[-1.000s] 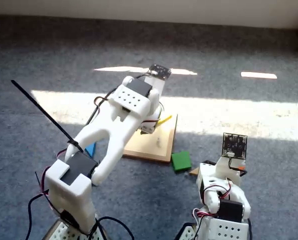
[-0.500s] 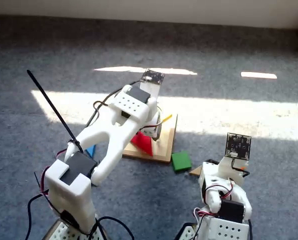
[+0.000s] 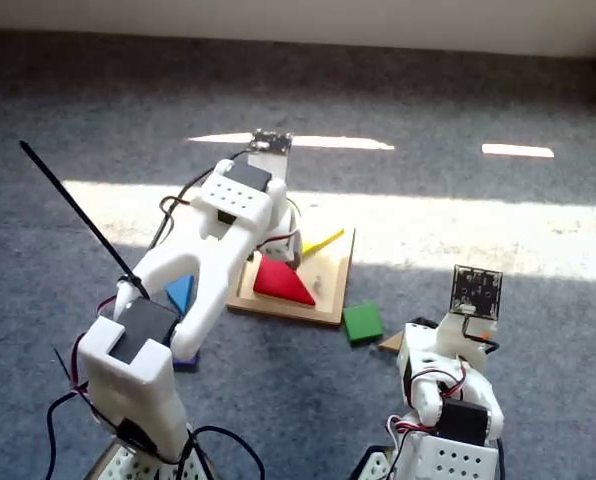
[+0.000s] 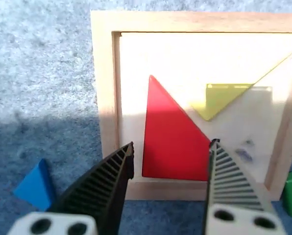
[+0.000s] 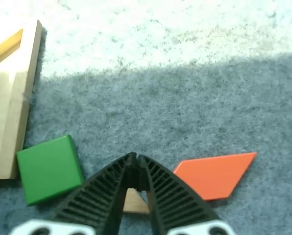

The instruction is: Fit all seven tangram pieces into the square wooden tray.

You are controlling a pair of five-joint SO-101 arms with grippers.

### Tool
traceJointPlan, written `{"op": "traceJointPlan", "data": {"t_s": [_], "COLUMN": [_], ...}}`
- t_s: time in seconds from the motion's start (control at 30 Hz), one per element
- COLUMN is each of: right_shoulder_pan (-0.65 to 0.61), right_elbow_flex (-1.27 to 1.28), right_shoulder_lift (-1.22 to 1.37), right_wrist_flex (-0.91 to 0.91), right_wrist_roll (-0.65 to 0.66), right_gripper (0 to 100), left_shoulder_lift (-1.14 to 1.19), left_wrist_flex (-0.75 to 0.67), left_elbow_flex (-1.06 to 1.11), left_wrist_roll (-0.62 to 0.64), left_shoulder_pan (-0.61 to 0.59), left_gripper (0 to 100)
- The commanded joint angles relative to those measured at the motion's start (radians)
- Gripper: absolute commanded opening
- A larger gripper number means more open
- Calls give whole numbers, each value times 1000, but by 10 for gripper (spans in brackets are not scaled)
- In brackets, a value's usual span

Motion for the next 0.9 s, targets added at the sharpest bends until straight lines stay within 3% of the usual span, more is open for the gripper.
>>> {"op": "traceJointPlan", "data": {"t_s": [0.0,0.2,0.47,0.63,0.87], "right_shoulder_pan": [12,12,12,12,12], "right_elbow_flex": [134,134,134,134,134], "right_shoulder_lift": [-12,-12,-12,-12,-12], "right_wrist_flex": [-21,-21,-21,-21,-21], "right_wrist_roll": [11,11,11,11,11], "right_gripper": [5,5,5,5,5], "left_shoulder_lift": [-67,-65,19,148,289], "left_wrist_flex": [52,143,140,147,227], "left_elbow_flex": [-21,-117,-140,-191,-305], "left_wrist_roll": [9,-6,-55,-48,-46], "left_shoulder_pan": [10,8,31,24,28], "left_gripper": [245,246,248,341,348]}}
